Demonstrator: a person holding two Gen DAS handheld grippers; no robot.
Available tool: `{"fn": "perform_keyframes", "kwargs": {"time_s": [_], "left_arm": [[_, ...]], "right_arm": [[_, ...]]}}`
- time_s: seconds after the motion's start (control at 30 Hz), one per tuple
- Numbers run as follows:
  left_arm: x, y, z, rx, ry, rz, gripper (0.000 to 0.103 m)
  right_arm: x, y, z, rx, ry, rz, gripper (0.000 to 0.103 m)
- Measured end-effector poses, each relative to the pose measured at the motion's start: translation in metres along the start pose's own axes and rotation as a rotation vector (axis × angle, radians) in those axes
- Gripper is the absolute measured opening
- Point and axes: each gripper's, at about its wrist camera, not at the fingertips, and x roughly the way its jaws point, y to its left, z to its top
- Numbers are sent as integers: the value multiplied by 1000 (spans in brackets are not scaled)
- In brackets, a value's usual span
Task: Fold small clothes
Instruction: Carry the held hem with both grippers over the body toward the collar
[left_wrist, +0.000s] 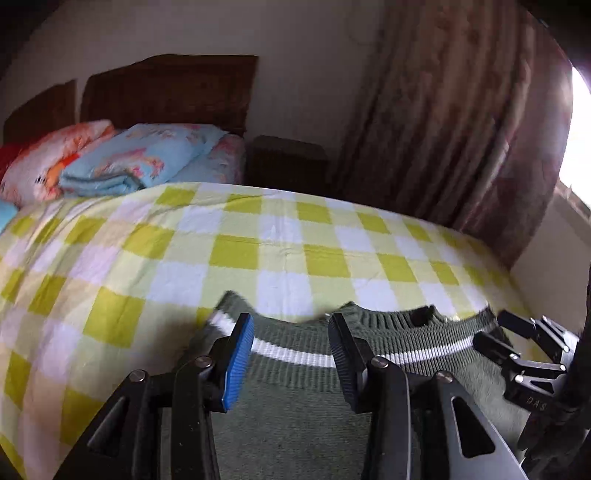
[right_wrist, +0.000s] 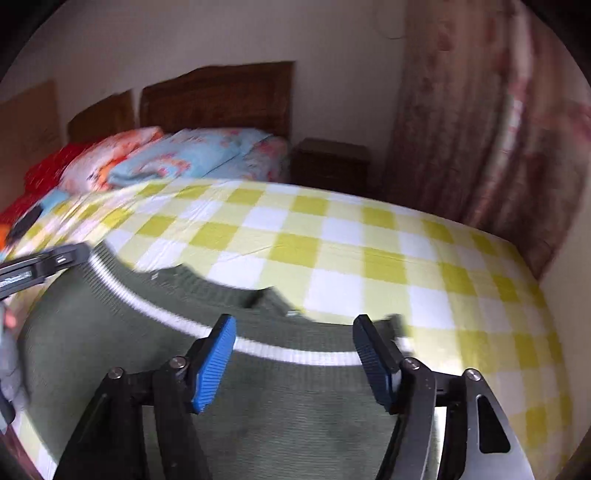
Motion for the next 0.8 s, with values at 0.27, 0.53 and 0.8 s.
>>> {"fn": "perform_keyframes", "kwargs": {"time_s": [0.27, 0.53, 0.8], "left_arm": [[55, -1, -10, 9, 156, -94, 43], [58, -2, -7, -3, 148, -97, 43], [53, 2, -9, -9, 140, -87, 43]], "right_arm": [[52, 41, -15, -116, 123, 106, 103], [58, 38, -9, -106, 129, 102, 103], [46, -7, -9, 1, 113, -45, 103]]}}
